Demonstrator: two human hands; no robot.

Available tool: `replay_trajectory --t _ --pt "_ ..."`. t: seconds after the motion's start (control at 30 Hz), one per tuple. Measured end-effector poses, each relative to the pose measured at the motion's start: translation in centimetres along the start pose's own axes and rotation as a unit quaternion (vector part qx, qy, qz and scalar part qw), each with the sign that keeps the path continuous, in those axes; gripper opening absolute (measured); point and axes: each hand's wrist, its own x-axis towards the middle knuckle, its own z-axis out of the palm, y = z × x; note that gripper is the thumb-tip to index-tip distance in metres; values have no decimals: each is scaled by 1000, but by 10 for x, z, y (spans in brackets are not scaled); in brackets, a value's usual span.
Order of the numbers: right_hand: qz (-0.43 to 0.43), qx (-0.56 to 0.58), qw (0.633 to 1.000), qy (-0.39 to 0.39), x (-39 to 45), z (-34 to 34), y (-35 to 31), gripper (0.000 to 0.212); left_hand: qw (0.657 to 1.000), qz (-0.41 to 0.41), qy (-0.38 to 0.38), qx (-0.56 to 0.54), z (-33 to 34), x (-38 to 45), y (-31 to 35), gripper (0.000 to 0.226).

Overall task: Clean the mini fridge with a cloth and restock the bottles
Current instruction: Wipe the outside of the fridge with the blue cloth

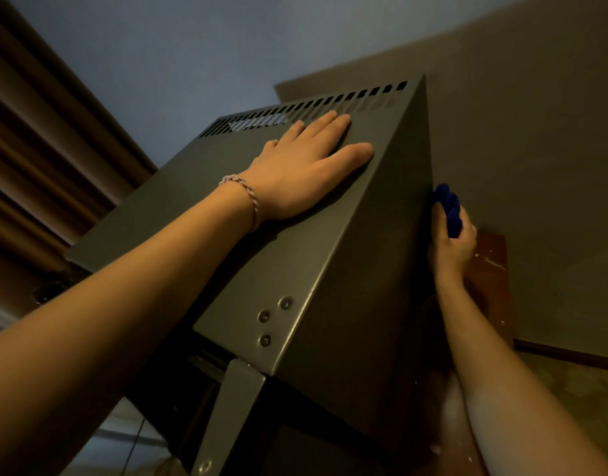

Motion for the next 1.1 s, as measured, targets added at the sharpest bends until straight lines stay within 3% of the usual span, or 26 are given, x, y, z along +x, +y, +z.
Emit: replay_trajectory --t 0.1,0.27,0.33,0.4,0.5,0.67,0.83,0.97,1.1 --pt "62 -26 998 -17 -1 -9 37 76 1000 1 2 -2 1 0 -1 87" --pt "136 -28 990 -25 -9 -23 67 40 1000 0 2 -5 -1 0 1 87" --pt "136 -36 990 -14 -13 -22 70 42 1000 1 4 -7 -1 1 1 87" --pt "115 -36 993 -7 -22 -21 66 59 1000 2 3 -7 -1 0 1 86" --pt "34 -16 999 -23 -43 -18 30 36 1000 0 3 -8 0 0 1 85" --pt "-122 11 992 18 -57 -1 -45 60 1000 2 7 -8 -1 -1 2 84" --pt "-238 64 968 44 -73 19 -112 45 1000 -4 7 -16 0 -1 3 97" --pt "-245 93 964 52 -62 25 -117 44 1000 -9 1 -19 0 -2 3 87" --pt "-207 71 975 33 -41 19 -82 49 1000 -4 -2 -17 0 -3 2 85"
